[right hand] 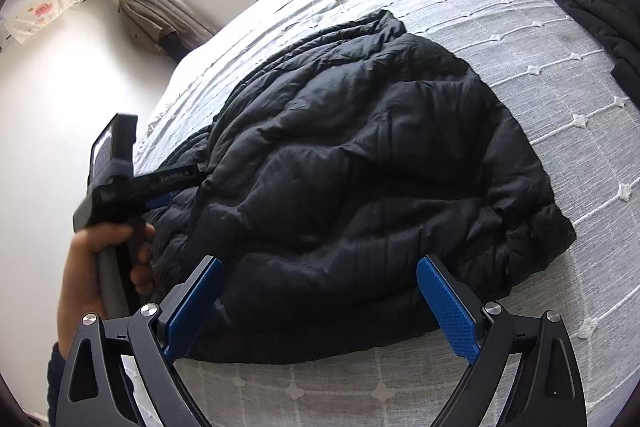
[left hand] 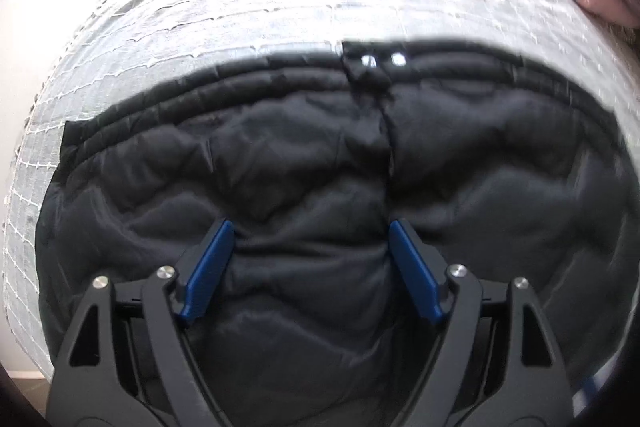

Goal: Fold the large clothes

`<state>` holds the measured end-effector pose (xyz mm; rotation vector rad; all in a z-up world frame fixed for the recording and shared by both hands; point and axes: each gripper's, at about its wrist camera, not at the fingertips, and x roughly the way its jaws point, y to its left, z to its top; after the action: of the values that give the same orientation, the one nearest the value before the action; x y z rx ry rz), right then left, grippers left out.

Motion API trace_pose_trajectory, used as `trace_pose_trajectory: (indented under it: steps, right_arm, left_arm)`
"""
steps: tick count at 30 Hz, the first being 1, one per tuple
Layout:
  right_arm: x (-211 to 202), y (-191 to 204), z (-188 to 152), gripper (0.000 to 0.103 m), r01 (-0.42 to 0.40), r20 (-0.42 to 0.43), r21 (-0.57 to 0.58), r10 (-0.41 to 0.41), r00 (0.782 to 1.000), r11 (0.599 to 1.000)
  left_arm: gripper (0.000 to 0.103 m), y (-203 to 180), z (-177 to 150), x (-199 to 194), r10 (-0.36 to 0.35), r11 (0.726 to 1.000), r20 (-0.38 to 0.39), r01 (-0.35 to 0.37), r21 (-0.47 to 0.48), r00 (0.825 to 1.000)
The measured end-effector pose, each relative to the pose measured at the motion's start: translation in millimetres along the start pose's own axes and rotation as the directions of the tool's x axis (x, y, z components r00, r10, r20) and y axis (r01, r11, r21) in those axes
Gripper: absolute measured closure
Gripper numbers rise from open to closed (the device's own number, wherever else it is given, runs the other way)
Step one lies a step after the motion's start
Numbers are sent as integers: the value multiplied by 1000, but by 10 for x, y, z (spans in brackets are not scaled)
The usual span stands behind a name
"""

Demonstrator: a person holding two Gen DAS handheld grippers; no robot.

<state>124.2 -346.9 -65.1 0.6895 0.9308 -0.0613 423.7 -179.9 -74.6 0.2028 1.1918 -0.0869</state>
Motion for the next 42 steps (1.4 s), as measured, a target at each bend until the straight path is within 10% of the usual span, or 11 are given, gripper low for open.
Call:
trace_pose_trajectory:
  steps: [11,19,30,42]
  right_arm:
    - [20,66,-7,5,9,-2,-19,-9,1000,1000]
    - [-2,136,-47,5,2,-4,-33,-2,1000,999]
    - [-85,60,-8,5,-8,20,10,8,1000,1000]
    - [-189,-189,-75,5,-11,8,75,10,1000,997]
  left_arm:
    - [22,2,134,352,30,999,17,-29,-18,999]
    - [22,313,159,53,-78,993,17,79,-88,997]
    - [22,215,-1066,-462,-60,984,142,35,173,988]
    - [22,546,-1325,-687,-132,990,185,120,74,974]
